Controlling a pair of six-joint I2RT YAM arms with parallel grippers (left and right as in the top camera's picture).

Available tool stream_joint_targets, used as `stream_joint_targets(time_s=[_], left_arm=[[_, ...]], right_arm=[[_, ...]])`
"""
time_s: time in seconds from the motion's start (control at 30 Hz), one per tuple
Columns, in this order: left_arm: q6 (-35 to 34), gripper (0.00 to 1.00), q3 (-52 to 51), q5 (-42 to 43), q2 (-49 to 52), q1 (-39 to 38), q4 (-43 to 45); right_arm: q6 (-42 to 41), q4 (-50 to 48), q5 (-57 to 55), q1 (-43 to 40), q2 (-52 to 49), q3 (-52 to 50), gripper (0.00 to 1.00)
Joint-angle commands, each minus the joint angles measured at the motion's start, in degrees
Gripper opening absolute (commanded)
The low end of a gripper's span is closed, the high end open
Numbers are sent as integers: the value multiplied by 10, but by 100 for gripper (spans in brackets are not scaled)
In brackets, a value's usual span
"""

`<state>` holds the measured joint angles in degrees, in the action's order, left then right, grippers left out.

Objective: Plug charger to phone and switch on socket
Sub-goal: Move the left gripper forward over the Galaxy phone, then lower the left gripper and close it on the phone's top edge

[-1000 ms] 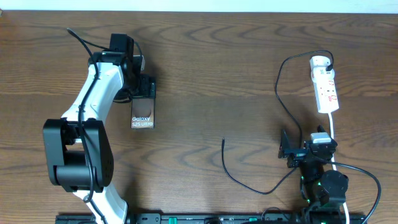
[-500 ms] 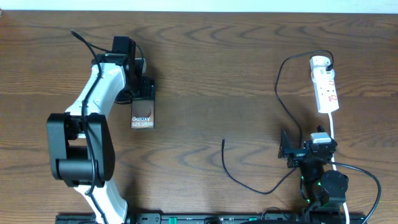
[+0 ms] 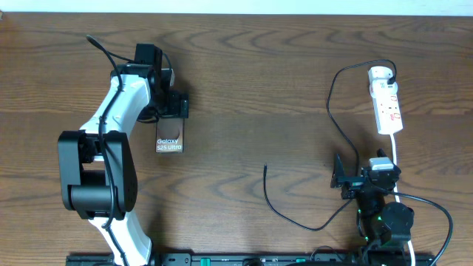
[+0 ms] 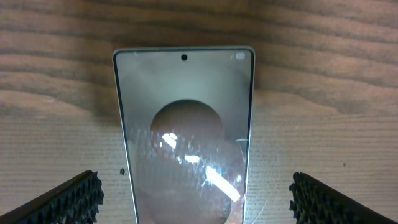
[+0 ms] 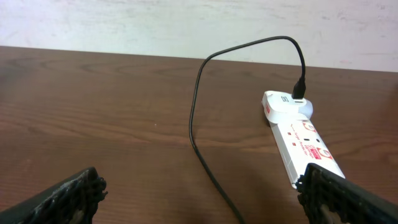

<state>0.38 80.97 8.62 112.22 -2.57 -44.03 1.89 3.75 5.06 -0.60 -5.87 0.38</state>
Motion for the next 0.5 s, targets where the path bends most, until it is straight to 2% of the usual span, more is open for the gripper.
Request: stream_joint_targets(time_s=[0.0,0.47], left_arm=[[5,95,-3,-8,13,-1,5],[7,96,-3,-8,50,-1,7]], right_arm=[[-7,3,-4,2,3,0,99],[-7,3,-4,2,3,-1,99]])
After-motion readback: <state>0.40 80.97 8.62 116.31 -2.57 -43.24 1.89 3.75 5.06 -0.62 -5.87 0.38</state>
